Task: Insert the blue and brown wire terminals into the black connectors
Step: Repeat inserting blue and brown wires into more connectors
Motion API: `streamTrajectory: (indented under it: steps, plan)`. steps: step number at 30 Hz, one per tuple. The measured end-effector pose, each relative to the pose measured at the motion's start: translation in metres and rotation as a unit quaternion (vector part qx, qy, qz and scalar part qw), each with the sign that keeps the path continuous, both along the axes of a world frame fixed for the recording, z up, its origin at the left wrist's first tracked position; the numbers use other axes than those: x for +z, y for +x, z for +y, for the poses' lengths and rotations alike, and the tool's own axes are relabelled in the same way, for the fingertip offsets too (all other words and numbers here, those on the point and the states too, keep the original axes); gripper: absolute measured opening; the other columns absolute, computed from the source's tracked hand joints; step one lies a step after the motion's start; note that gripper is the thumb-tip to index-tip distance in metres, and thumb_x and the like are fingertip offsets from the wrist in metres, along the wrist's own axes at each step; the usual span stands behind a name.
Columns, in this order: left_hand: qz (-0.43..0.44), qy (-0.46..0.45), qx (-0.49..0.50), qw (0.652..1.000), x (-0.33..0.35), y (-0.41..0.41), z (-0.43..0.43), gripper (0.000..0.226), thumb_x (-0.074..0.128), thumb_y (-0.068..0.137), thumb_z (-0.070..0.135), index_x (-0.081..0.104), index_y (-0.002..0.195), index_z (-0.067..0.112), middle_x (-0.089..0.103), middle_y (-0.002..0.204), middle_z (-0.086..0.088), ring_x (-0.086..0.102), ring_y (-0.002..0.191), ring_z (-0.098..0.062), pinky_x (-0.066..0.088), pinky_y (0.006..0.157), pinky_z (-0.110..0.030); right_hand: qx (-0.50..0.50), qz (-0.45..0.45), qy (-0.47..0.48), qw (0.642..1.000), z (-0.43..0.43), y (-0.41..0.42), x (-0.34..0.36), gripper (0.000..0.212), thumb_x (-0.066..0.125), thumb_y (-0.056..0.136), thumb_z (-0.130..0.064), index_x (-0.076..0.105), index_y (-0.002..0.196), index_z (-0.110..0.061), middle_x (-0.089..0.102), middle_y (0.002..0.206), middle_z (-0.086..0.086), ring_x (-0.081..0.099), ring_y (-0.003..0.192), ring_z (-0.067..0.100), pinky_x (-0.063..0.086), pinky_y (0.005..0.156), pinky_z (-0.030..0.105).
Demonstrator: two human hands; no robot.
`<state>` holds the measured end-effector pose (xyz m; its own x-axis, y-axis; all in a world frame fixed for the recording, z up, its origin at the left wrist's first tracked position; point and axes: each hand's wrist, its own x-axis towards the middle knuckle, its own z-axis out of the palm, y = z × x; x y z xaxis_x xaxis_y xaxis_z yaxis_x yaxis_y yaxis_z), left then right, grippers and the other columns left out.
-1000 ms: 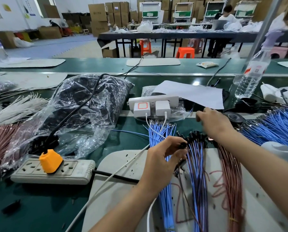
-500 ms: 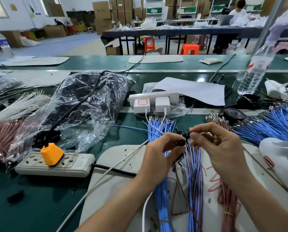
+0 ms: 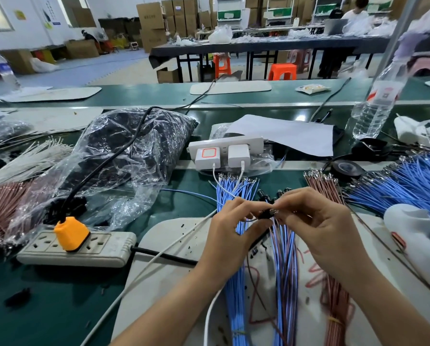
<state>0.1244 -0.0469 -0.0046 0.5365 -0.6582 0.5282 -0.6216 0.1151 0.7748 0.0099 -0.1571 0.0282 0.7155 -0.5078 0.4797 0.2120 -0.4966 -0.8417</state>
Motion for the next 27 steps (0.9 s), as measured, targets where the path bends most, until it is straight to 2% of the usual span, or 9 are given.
streamTrajectory:
  steps: [6,11,15,19,23,27]
  plan:
    - [0.004,-0.007,-0.006,1.0,0.0,0.001,-0.001,0.027,0.074,0.079,0.011,0.07,0.103,0.023,0.051,0.079,0.019,0.05,0.074,0.002,0.037,0.073,-0.008,-0.011,0.013,-0.054,0.998,-0.002,0.0,-0.003,0.033,0.068,0.076,0.015,0.069,0.08,-0.018,0.064,0.086,-0.008,0.065,0.082,0.01,0.051,0.076,0.014]
    - [0.009,0.011,0.0,1.0,-0.002,0.003,-0.001,0.018,0.075,0.078,0.011,0.074,0.097,0.009,0.059,0.079,0.015,0.054,0.07,0.006,0.039,0.069,-0.007,-0.011,0.055,-0.093,0.994,-0.007,-0.001,-0.003,0.037,0.07,0.075,0.013,0.067,0.082,-0.022,0.066,0.079,-0.003,0.067,0.077,0.012,0.055,0.075,0.022]
    - [0.039,0.037,-0.041,0.998,-0.002,0.002,-0.001,0.013,0.071,0.084,0.009,0.073,0.096,0.007,0.069,0.074,0.007,0.062,0.068,0.005,0.045,0.068,-0.009,0.054,0.05,0.061,0.995,-0.013,-0.005,0.0,0.03,0.073,0.072,0.012,0.068,0.08,-0.017,0.071,0.079,0.005,0.068,0.07,0.011,0.052,0.068,0.014]
    - [0.057,0.045,-0.054,0.996,-0.004,0.001,0.0,0.013,0.07,0.084,0.008,0.072,0.096,0.006,0.066,0.07,0.012,0.064,0.065,0.005,0.044,0.066,-0.007,0.075,0.045,0.185,0.979,-0.016,-0.003,-0.003,0.014,0.073,0.066,-0.003,0.069,0.078,-0.01,0.072,0.074,0.011,0.067,0.064,0.015,0.053,0.063,0.018]
    - [0.066,0.042,-0.05,0.996,-0.004,0.001,0.0,0.011,0.07,0.084,0.009,0.073,0.095,0.009,0.069,0.07,0.007,0.065,0.065,0.001,0.047,0.068,-0.01,0.092,0.053,0.199,0.974,-0.014,-0.003,-0.003,0.012,0.072,0.065,-0.009,0.07,0.076,-0.012,0.072,0.077,0.012,0.069,0.068,0.017,0.054,0.065,0.02]
    - [0.075,0.046,-0.05,0.995,-0.006,0.003,0.0,0.01,0.069,0.085,0.01,0.073,0.094,0.012,0.07,0.069,0.006,0.065,0.065,-0.001,0.05,0.069,-0.014,0.073,0.062,0.131,0.987,-0.015,-0.002,-0.004,0.019,0.073,0.071,0.003,0.07,0.074,-0.015,0.073,0.079,0.01,0.07,0.072,0.017,0.055,0.07,0.02]
